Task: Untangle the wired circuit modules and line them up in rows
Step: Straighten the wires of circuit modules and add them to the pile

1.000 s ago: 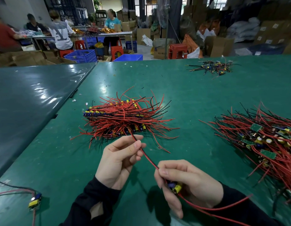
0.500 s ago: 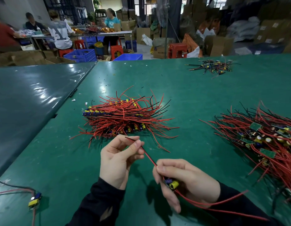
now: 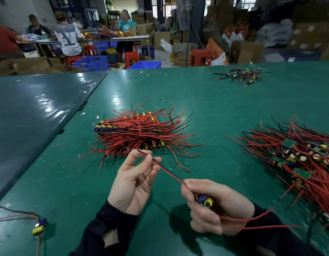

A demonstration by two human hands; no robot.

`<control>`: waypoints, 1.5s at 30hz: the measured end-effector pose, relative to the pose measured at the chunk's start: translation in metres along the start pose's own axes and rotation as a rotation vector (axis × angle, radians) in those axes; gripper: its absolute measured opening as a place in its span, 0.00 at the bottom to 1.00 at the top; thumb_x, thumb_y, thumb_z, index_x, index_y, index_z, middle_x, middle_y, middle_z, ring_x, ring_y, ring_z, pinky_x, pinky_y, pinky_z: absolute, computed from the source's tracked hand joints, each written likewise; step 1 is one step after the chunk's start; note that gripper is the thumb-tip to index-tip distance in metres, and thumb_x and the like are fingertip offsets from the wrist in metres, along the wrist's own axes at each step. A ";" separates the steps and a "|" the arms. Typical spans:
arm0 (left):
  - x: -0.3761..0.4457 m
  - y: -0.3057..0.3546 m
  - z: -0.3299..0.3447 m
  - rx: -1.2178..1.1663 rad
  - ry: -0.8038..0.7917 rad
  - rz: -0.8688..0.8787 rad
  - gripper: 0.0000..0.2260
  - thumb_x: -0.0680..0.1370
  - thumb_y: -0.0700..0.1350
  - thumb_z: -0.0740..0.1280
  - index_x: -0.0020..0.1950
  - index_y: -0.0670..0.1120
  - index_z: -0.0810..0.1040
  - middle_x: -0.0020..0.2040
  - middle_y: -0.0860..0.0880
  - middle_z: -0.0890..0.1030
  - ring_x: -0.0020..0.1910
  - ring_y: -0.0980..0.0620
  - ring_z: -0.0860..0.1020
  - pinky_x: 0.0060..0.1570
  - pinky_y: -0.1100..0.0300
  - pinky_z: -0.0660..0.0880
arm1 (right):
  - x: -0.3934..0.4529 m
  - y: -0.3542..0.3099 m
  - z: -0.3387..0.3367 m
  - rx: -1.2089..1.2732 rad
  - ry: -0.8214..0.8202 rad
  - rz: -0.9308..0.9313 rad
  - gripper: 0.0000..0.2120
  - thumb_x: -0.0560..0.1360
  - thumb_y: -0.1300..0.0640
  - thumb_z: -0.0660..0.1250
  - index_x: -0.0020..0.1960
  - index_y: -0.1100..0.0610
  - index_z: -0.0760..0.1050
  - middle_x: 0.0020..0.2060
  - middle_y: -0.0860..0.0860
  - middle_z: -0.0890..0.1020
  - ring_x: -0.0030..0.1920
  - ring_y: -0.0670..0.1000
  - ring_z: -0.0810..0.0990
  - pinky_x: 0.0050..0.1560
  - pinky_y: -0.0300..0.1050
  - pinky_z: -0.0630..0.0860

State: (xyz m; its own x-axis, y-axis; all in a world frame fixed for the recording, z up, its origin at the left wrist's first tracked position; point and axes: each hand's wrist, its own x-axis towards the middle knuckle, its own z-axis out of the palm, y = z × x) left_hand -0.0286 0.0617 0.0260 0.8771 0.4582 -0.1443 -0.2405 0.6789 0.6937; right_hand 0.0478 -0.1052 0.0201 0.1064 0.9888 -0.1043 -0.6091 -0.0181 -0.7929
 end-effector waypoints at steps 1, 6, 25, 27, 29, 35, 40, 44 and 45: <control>0.000 0.000 0.001 0.016 0.024 0.006 0.04 0.62 0.37 0.70 0.33 0.46 0.79 0.31 0.44 0.82 0.24 0.57 0.78 0.23 0.71 0.74 | 0.000 0.000 0.000 -0.006 0.022 0.000 0.10 0.75 0.54 0.58 0.38 0.56 0.74 0.18 0.48 0.70 0.16 0.45 0.67 0.24 0.42 0.56; 0.000 0.006 0.001 0.111 0.021 0.019 0.06 0.63 0.38 0.68 0.36 0.45 0.83 0.30 0.45 0.81 0.23 0.58 0.77 0.23 0.71 0.73 | 0.001 0.000 0.001 -0.044 0.070 0.025 0.11 0.74 0.55 0.59 0.36 0.56 0.74 0.17 0.49 0.69 0.15 0.46 0.66 0.23 0.38 0.59; 0.001 -0.011 0.000 0.419 0.118 0.370 0.04 0.73 0.36 0.66 0.38 0.38 0.74 0.32 0.38 0.82 0.24 0.50 0.80 0.23 0.66 0.74 | 0.007 0.005 -0.006 -0.629 0.513 0.064 0.14 0.77 0.61 0.59 0.34 0.60 0.73 0.15 0.52 0.71 0.14 0.47 0.68 0.17 0.33 0.57; -0.001 -0.013 0.002 0.454 0.094 0.395 0.05 0.73 0.38 0.66 0.39 0.37 0.74 0.32 0.38 0.82 0.24 0.49 0.80 0.23 0.65 0.74 | 0.006 0.004 -0.006 -0.667 0.551 0.070 0.13 0.77 0.61 0.59 0.34 0.61 0.73 0.15 0.51 0.71 0.14 0.47 0.67 0.17 0.32 0.56; 0.000 -0.012 0.002 0.484 0.114 0.405 0.06 0.75 0.38 0.65 0.40 0.36 0.74 0.32 0.38 0.82 0.24 0.49 0.80 0.23 0.65 0.74 | 0.006 0.004 -0.004 -0.677 0.538 0.044 0.13 0.77 0.62 0.59 0.35 0.61 0.73 0.15 0.51 0.71 0.14 0.47 0.67 0.17 0.32 0.57; 0.005 -0.006 -0.006 0.503 0.235 0.354 0.07 0.78 0.37 0.63 0.40 0.37 0.74 0.29 0.44 0.82 0.22 0.55 0.77 0.19 0.68 0.70 | 0.005 0.014 0.007 -0.896 0.430 -0.257 0.12 0.78 0.56 0.62 0.36 0.55 0.75 0.19 0.50 0.73 0.17 0.46 0.68 0.23 0.36 0.66; 0.005 -0.002 -0.006 0.323 0.231 0.187 0.09 0.77 0.38 0.63 0.38 0.39 0.74 0.28 0.45 0.81 0.23 0.55 0.79 0.18 0.70 0.66 | 0.005 0.014 0.000 -0.869 0.523 -0.272 0.13 0.78 0.57 0.63 0.35 0.57 0.75 0.18 0.51 0.73 0.17 0.48 0.68 0.22 0.37 0.67; 0.003 -0.005 -0.004 0.242 0.189 -0.034 0.09 0.77 0.39 0.62 0.36 0.42 0.73 0.25 0.48 0.79 0.22 0.56 0.77 0.18 0.72 0.65 | 0.007 0.015 -0.013 -0.922 0.635 -0.209 0.13 0.77 0.57 0.63 0.36 0.59 0.75 0.18 0.52 0.74 0.18 0.50 0.69 0.23 0.38 0.67; 0.003 -0.006 -0.004 0.215 0.193 -0.088 0.09 0.77 0.39 0.62 0.36 0.42 0.73 0.24 0.49 0.78 0.21 0.57 0.76 0.19 0.72 0.66 | 0.007 0.016 -0.015 -0.955 0.629 -0.211 0.12 0.77 0.56 0.63 0.36 0.58 0.75 0.19 0.52 0.74 0.18 0.50 0.70 0.24 0.38 0.67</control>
State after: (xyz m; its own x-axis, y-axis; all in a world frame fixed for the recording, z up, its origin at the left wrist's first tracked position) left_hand -0.0258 0.0616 0.0187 0.7904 0.5175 -0.3279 -0.0551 0.5930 0.8033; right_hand 0.0502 -0.1010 -0.0021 0.6696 0.7425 0.0161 0.2787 -0.2311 -0.9321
